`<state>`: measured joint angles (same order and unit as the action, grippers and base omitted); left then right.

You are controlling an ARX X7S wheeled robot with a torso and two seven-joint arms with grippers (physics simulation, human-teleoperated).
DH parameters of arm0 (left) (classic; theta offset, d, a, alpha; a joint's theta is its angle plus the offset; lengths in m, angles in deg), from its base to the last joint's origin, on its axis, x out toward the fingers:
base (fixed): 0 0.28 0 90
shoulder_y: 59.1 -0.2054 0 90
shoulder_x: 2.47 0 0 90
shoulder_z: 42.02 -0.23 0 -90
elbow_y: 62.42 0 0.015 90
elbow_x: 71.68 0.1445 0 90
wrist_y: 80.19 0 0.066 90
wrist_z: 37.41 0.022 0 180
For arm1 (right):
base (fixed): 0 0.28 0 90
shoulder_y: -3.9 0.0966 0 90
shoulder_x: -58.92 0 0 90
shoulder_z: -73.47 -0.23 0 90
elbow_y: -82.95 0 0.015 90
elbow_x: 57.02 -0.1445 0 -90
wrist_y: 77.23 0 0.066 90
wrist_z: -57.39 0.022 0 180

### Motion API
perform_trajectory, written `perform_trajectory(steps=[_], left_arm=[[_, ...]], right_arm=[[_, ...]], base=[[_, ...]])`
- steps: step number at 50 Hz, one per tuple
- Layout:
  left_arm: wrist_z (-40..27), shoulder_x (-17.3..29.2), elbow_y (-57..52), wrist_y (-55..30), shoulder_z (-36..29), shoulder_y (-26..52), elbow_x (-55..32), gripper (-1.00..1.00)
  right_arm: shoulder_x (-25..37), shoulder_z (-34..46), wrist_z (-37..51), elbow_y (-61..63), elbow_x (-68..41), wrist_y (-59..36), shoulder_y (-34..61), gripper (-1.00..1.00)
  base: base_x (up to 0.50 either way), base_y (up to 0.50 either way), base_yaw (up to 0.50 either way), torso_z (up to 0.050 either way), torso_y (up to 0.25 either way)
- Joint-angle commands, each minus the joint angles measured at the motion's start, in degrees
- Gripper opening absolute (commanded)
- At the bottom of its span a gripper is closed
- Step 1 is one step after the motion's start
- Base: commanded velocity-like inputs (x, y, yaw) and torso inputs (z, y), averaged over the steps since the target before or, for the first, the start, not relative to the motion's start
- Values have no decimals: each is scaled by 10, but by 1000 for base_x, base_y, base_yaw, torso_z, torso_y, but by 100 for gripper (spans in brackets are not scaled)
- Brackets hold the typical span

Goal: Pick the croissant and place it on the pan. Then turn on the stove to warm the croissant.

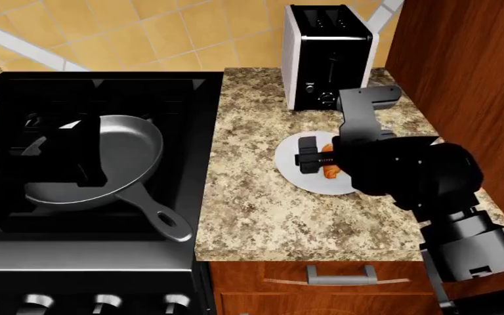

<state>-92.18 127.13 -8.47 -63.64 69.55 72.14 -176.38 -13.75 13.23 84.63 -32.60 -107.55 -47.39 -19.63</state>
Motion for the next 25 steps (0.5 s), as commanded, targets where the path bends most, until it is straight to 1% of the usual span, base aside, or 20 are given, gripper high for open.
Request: perform_trajectory(steps=[1,25], left_arm=[[2,3,-1,4,-4,-2,3,100],[3,11,-3,14,-13,-4,4,100]], right_arm=[[-1,6,-8,-10,4,9,-1,100],[-1,11,-15,-22,7,19,-5,100]], base=[[0,0,0,0,0],[0,0,0,0,0]])
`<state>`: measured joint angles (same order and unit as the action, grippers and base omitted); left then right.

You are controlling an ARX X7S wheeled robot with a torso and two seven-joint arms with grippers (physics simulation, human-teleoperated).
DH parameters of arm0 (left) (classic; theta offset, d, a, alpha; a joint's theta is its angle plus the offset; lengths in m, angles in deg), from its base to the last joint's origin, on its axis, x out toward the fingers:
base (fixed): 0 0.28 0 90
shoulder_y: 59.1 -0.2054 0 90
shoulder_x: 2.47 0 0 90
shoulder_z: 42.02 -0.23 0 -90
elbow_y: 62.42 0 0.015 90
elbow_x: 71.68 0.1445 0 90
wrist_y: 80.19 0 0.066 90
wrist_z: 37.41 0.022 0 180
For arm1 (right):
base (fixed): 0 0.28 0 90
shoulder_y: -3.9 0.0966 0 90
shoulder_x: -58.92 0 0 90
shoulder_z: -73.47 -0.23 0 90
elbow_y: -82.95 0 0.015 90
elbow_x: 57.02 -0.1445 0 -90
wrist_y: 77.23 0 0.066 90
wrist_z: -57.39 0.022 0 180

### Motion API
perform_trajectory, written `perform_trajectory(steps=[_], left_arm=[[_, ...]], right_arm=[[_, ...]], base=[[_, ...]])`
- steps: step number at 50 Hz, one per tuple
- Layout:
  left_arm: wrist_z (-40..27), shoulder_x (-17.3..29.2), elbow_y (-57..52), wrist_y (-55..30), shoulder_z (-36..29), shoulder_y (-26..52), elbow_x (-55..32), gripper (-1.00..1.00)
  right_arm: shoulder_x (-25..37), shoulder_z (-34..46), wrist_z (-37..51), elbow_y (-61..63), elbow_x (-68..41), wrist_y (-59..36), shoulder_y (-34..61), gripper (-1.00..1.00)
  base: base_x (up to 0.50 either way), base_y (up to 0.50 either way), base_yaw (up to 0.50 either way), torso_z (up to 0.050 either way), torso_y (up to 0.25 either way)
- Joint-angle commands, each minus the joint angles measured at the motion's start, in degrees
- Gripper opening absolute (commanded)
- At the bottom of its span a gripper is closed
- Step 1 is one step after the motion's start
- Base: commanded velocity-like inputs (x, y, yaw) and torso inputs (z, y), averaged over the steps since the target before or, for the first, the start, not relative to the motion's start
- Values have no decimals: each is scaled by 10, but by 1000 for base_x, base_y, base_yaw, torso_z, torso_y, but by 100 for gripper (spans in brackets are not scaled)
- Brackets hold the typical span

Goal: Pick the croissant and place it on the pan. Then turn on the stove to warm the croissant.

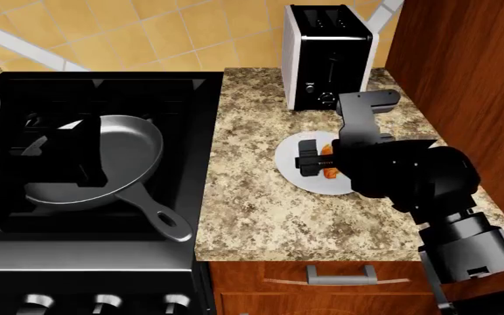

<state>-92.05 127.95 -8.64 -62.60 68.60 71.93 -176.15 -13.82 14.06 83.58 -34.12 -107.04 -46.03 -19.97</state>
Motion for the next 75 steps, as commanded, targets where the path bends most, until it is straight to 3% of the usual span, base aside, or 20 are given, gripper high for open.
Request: perform_trajectory(steps=[1,21,22,52,75], left_arm=[[2,3,-1,4,-3,-2,3,100],[10,6,-2,10,-6,-10,11,100],[11,6,-2,10,-6,-10,12,100],[-13,30,-12,34,-8,-10,-26,100],[-45,39,-18,50,-37,5,-40,100]], right_arm=[[0,3,-5,-7,2,6,-2,100],[-2,10,-10,-14,4,12,-4,100],[-1,12,-9,-10,6,13,-5,-100],[21,5,31,86,-11,-16,1,-100],[100,-53,37,324,-92,-16,-52,-100]], base=[[0,0,0,0,0],[0,0,0,0,0],[0,0,0,0,0],[0,0,0,0,0],[0,0,0,0,0]])
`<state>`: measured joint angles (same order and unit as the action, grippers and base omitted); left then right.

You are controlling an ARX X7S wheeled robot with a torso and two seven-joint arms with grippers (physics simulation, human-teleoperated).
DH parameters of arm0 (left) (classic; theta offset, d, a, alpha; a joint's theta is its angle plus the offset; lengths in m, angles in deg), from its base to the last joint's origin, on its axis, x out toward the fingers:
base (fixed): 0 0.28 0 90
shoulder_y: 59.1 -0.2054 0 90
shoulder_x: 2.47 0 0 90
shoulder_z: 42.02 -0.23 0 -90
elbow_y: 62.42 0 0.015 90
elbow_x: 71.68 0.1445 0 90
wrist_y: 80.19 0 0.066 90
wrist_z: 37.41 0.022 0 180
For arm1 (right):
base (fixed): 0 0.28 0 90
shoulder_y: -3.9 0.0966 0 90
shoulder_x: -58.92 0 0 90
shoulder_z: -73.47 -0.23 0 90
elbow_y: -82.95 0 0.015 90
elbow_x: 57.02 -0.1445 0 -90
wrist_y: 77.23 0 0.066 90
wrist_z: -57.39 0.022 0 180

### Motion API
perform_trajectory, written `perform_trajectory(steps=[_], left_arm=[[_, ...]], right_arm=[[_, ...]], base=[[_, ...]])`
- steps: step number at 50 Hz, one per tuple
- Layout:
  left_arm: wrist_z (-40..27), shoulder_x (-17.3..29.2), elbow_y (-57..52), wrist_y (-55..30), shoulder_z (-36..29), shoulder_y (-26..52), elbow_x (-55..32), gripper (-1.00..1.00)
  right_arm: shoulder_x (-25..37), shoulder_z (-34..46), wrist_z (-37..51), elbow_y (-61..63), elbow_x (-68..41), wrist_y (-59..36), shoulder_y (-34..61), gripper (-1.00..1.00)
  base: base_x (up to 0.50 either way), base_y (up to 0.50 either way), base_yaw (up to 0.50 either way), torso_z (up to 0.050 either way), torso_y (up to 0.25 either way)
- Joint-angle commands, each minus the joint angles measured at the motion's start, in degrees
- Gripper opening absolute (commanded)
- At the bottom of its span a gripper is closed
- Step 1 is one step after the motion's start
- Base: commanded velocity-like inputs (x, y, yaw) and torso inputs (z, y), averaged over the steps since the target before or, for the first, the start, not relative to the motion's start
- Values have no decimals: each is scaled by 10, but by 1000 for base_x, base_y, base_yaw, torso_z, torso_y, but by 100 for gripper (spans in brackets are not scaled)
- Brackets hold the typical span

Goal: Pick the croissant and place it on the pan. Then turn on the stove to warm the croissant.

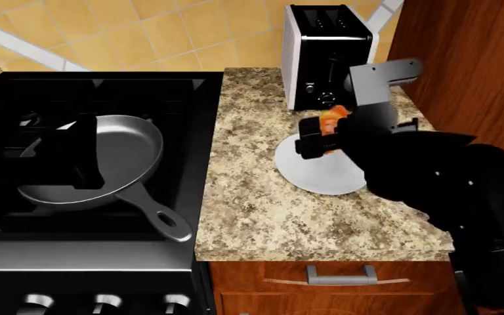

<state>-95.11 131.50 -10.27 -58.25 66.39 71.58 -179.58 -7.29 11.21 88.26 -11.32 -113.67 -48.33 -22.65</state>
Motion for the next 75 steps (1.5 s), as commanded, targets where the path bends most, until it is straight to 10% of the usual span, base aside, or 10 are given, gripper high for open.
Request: perform_trajectory(steps=[1,75], left_arm=[[-15,5,-1,7,-16,9,-6,100],[-33,63,1,46,18,22,-27,100]], right_arm=[[37,-29,-12,104,-30,11,-27,-100],[18,2,-80,141,-61,4,65,-100]], base=[[0,0,0,0,0],[0,233,0,0,0]])
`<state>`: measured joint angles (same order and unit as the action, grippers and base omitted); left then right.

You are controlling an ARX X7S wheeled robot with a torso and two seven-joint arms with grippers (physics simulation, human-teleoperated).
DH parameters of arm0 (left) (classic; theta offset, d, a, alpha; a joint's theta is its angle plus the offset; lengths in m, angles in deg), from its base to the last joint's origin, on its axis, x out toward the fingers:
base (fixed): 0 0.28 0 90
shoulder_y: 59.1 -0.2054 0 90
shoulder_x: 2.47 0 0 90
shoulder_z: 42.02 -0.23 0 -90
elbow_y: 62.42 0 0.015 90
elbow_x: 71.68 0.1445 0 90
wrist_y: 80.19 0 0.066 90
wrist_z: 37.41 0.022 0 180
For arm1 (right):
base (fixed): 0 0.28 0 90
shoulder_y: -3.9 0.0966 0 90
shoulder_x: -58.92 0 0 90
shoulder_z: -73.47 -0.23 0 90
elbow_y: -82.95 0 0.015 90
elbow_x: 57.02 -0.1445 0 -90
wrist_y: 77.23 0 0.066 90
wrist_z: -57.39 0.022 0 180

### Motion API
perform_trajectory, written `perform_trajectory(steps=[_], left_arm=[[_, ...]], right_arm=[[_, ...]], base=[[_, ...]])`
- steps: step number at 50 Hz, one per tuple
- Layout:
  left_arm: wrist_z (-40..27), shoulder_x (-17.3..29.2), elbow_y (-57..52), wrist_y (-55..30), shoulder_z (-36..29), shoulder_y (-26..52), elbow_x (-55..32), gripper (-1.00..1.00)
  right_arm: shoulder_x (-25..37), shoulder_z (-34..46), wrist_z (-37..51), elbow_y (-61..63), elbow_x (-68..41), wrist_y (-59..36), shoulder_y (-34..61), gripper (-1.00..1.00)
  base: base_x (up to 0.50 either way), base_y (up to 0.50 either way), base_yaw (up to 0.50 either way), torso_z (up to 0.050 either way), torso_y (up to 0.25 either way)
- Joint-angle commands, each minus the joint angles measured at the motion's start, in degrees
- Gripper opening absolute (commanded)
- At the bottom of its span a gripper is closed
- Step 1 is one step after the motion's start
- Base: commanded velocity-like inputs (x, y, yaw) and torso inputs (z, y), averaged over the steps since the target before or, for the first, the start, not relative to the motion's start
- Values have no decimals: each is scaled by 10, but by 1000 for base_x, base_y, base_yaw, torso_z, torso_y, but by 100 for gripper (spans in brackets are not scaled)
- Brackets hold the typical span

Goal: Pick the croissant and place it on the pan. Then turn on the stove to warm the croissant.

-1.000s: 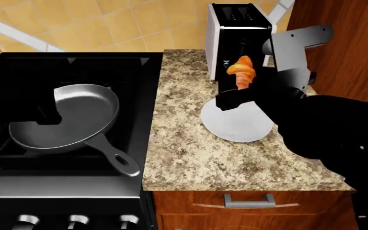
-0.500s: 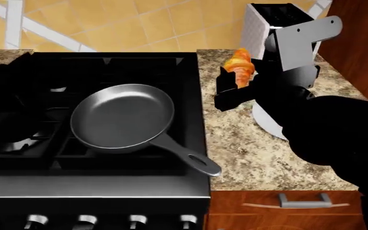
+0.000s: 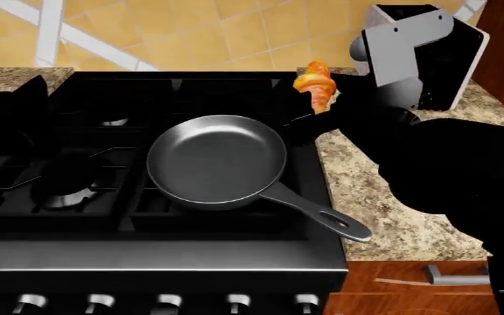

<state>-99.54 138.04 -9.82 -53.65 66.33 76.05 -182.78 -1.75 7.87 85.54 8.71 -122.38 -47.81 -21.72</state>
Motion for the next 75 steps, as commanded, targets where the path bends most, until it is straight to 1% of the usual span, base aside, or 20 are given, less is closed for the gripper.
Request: perform_trajectory(steps=[1,9,16,25,32,39,47,51,56,58,67,75], left_arm=[[13,-2,-3,0,21,-24,6,100],[20,0,-4,1,36,-38,5,100],[33,-3,-3,-1,45,-48,15,100],[46,-9,-4,-3,51,-56,27,100],[45,-4,-8,-1,70,-75,22,100],[35,3,-13,5,70,-75,10,100],[39,0,-14,5,76,-85,12,100],[22,14,-20,15,78,-85,-14,100],[28,10,-19,12,81,-90,-5,100],[31,8,-19,11,82,-92,-1,100],[43,2,-20,6,99,-110,12,100],[50,-2,-21,5,112,-124,17,100]], right_arm=[[-42,39,-58,-66,28,0,59,-100],[-75,61,-86,-105,40,6,87,-100],[-110,82,-122,-167,57,26,100,-100],[-157,122,-185,-273,107,82,113,-100],[-191,151,-230,-344,138,121,120,-100],[-219,169,-260,-404,161,157,124,-100],[-254,191,-294,-483,184,198,124,-100],[-270,203,-309,-518,195,220,122,-100],[-289,219,-325,-570,202,250,124,-100],[-292,236,-327,-587,190,263,128,-100],[-293,370,-307,-623,64,320,140,-100],[-293,472,-297,-652,-23,368,161,-100]], base=[[0,0,0,0,0],[0,0,0,0,0],[0,0,0,0,0],[0,0,0,0,0],[0,0,0,0,0],[0,0,0,0,0],[0,0,0,0,0],[0,0,0,0,0],[0,0,0,0,0],[0,0,0,0,0],[0,0,0,0,0],[0,0,0,0,1]])
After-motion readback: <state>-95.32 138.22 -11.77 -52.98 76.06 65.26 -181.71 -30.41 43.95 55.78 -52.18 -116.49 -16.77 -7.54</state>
